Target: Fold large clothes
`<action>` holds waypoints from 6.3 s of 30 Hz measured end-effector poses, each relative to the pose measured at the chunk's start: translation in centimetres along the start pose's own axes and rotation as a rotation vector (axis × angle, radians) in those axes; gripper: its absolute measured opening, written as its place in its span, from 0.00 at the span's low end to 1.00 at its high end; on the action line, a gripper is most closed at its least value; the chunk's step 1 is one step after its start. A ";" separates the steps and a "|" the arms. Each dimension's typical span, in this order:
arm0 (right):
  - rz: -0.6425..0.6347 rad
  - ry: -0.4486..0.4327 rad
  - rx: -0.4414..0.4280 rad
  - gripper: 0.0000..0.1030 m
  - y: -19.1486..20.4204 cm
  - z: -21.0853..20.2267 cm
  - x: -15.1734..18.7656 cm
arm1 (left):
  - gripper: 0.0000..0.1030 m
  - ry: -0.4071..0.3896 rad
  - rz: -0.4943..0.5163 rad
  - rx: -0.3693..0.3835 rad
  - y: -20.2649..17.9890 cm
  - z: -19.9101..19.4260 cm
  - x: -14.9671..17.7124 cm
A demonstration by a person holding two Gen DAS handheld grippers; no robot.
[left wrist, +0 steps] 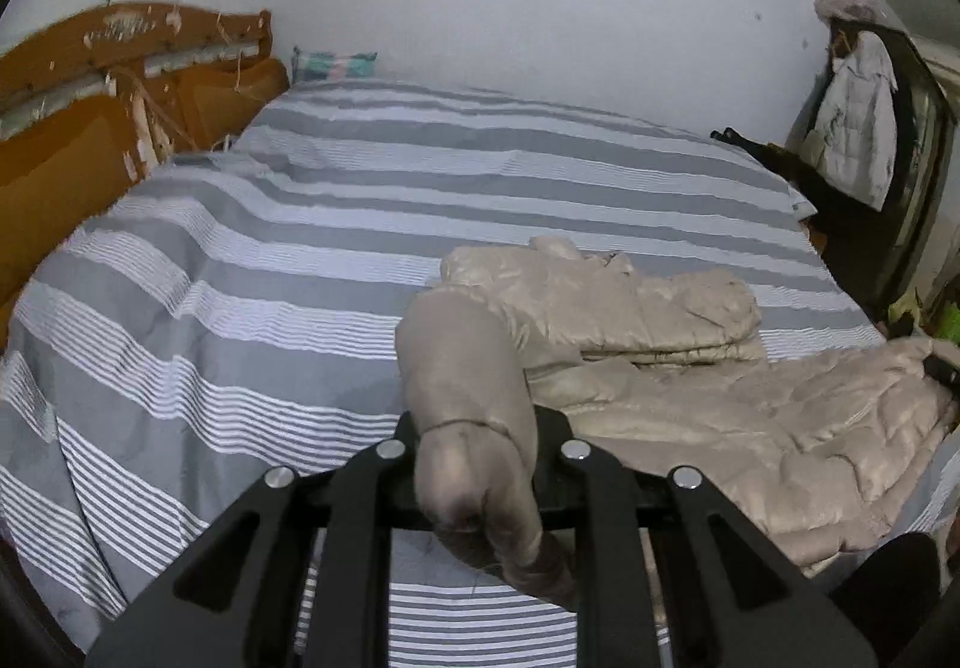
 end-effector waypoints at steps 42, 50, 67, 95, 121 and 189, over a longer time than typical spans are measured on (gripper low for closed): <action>0.040 0.014 -0.008 0.21 -1.5 6.4 -7.0 | 0.17 0.009 -0.063 0.004 -0.5 5.6 -6.7; 0.054 0.039 0.013 0.22 -2.8 12.2 -9.0 | 0.17 0.038 -0.067 -0.008 -0.3 11.4 -8.8; 0.090 0.052 0.054 0.22 -4.2 20.9 -9.8 | 0.19 0.049 -0.073 -0.040 -0.4 20.8 -11.0; -0.012 -0.077 0.030 0.97 -2.7 13.7 -5.4 | 0.85 -0.066 -0.007 -0.175 8.7 16.7 -11.3; -0.012 0.123 0.038 0.97 -3.2 25.0 -1.3 | 0.85 0.087 0.091 0.008 2.2 27.1 -7.5; -0.173 0.120 0.172 0.93 -0.4 30.6 -4.0 | 0.59 0.087 0.147 0.005 -7.5 29.8 -9.1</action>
Point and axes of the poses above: each gripper's, at about its wrist camera, not at the fingertips, and z roughly the way its jaws point, y to its left, x to its underside, the point moved 9 cm from there along z, roughly the way its jaws point, and after that the axes turned 6 degrees about y, right-handed, at the moved point
